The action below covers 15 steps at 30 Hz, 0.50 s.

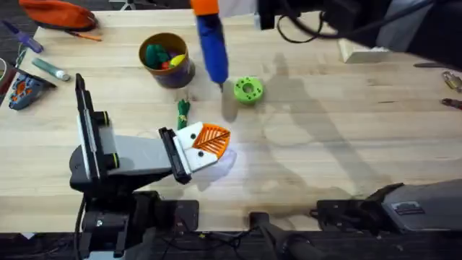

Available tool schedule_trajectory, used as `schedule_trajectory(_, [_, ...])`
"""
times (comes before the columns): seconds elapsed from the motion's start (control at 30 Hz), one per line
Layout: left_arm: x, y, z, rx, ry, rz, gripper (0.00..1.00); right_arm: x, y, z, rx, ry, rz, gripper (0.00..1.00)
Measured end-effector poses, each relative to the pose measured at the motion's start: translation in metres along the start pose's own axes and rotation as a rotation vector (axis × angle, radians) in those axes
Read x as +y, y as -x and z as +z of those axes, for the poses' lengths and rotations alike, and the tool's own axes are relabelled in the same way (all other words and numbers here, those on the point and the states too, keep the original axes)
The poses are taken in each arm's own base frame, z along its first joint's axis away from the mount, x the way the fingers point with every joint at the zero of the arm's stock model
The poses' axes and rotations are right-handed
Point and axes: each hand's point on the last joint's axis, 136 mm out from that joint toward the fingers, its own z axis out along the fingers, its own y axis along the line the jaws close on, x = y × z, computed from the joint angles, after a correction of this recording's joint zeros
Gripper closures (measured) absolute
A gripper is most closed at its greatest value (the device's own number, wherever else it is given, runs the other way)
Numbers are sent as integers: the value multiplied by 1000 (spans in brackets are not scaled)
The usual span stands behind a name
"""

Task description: Pick up the gripper from the table and insert it into the empty holder that is missing its gripper. Then pick up a screw, insert it into the mounting hole, and use the screwdriver to tighten it. Finally, clean up the table by picking up the vegetable and placing it into the bucket.

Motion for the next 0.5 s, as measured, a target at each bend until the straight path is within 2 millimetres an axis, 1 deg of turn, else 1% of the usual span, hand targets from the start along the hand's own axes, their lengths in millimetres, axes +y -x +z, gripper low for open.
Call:
schedule_trajectory(0.07, [0,0,0,0,0,0,989,-21,-5,-10,33,-105,49,975])
schedule_trajectory(0.13, [0,0,0,0,0,0,989,-37,-7,-22,75,-203,84,975])
schedule_trajectory(0.23, [0,0,0,0,0,0,989,-56,-11,-43,151,-356,116,975])
schedule_trajectory(0.33, [0,0,0,0,0,0,989,-70,-18,-67,250,-523,137,975])
schedule_trajectory(0.43, [0,0,0,0,0,0,989,-79,-23,-92,347,-679,127,975])
schedule_trajectory(0.47, [0,0,0,0,0,0,989,-85,-25,-115,446,-799,63,975])
schedule_trajectory(0.5, [0,0,0,0,0,0,989,-86,-27,-122,486,-825,31,975])
